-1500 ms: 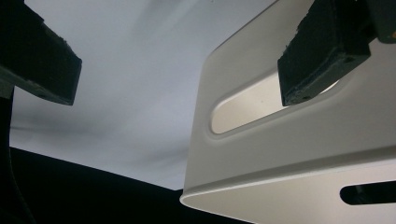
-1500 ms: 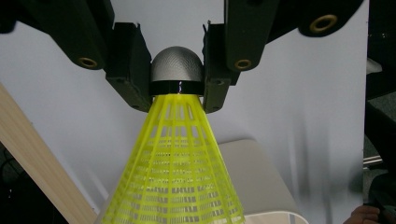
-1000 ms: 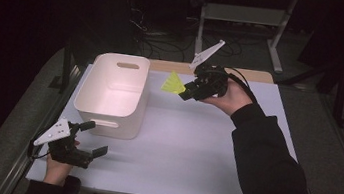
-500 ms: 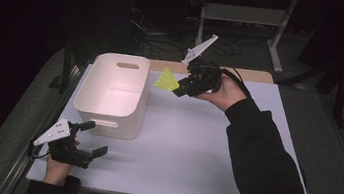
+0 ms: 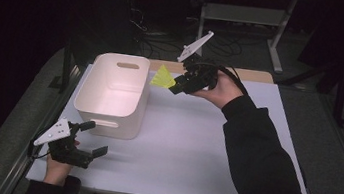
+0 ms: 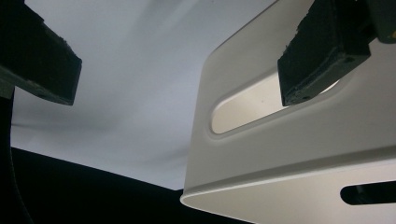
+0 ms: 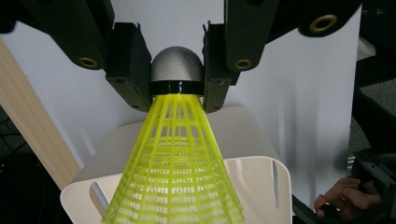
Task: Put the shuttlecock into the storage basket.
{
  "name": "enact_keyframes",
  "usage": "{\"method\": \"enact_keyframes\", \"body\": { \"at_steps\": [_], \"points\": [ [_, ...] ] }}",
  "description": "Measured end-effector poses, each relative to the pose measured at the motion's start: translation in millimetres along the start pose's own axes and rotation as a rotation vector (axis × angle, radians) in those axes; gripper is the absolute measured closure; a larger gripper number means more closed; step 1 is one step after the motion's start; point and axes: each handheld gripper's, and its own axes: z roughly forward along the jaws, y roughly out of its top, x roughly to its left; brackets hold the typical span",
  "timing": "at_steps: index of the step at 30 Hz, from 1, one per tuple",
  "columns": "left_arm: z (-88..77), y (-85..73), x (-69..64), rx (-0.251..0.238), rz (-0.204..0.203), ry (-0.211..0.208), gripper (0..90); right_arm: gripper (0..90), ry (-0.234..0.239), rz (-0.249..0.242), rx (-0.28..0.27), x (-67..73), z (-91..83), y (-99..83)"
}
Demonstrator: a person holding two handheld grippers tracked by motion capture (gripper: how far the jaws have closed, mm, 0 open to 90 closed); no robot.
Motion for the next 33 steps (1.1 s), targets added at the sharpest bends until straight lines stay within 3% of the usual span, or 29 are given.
{"method": "enact_keyframes", "body": {
  "at_steps": [16,33],
  "points": [
    [-0.4,-0.1,0.2,-0.003,0.001,0.000,0.0,63.0,0.023,-0.020,-0.013,3.0,12.4,22.4],
    [-0.7,-0.1,0.1,-0.004,0.001,-0.001,0.0,63.0,0.048,-0.035,-0.014,7.1,31.9,32.4]
  ]
}}
